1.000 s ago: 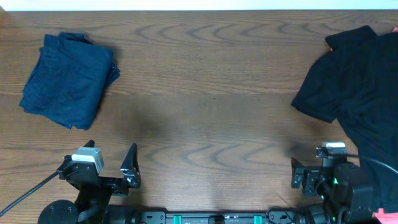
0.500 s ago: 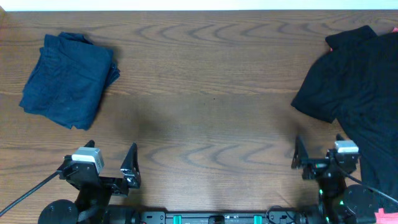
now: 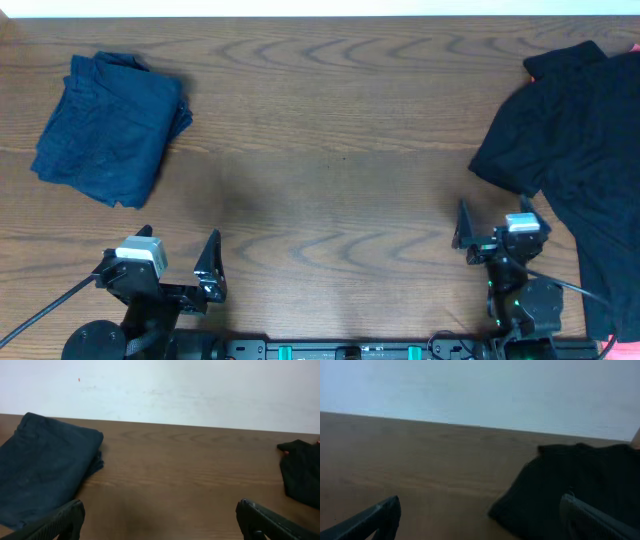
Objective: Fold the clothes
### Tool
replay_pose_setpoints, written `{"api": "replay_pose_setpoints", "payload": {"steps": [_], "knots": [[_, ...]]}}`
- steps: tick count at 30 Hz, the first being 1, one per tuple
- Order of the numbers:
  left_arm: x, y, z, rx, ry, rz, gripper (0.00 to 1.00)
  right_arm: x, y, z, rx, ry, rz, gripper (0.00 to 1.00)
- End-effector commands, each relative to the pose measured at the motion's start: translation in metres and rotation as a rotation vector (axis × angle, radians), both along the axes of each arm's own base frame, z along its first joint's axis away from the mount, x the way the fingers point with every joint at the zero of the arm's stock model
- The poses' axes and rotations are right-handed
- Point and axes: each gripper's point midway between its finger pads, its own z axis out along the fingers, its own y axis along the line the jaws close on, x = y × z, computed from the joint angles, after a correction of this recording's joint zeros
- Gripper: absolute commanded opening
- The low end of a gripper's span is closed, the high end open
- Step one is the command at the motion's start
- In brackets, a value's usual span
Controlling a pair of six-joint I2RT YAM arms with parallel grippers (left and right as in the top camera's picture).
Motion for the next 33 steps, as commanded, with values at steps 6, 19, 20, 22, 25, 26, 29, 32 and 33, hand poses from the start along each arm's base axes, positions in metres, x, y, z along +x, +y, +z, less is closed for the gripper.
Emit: {"api": "replay_pose_setpoints", "payload": {"steps": [6, 19, 20, 22, 25, 26, 29, 32, 33], "knots": [[0.000, 0.001, 0.000, 0.007, -0.005, 0.003, 0.98, 0.000, -0.003, -0.001, -0.017, 0.003, -0.009, 0.99], [0.000, 0.001, 0.000, 0.007, -0.005, 0.003, 0.98, 0.000, -0.003, -0.001, -0.017, 0.003, -0.009, 0.99], [0.000, 0.001, 0.000, 0.007, -0.005, 0.003, 0.98, 0.000, -0.003, -0.001, -0.017, 0.003, -0.009, 0.99], [-0.001, 0.001, -0.001, 0.008, 0.002, 0.003, 0.98, 0.000, -0.003, -0.001, -0.017, 0.003, -0.009, 0.99], [-0.005, 0.005, -0.019, 0.036, 0.075, 0.021, 0.98, 0.000, -0.003, -0.001, -0.017, 0.003, -0.009, 0.99], [-0.006, 0.007, -0.026, 0.041, 0.095, 0.029, 0.98, 0.000, -0.003, -0.001, -0.017, 0.003, -0.009, 0.99], [-0.004, 0.008, -0.051, 0.049, 0.155, 0.037, 0.98, 0.000, -0.003, -0.001, -0.017, 0.003, -0.009, 0.99], [0.002, 0.012, -0.087, 0.063, 0.207, 0.057, 0.98, 0.000, -0.003, -0.001, -0.017, 0.003, -0.009, 0.99], [0.006, 0.013, -0.097, 0.067, 0.208, 0.067, 0.98, 0.000, -0.003, -0.001, -0.017, 0.003, -0.009, 0.99]]}}
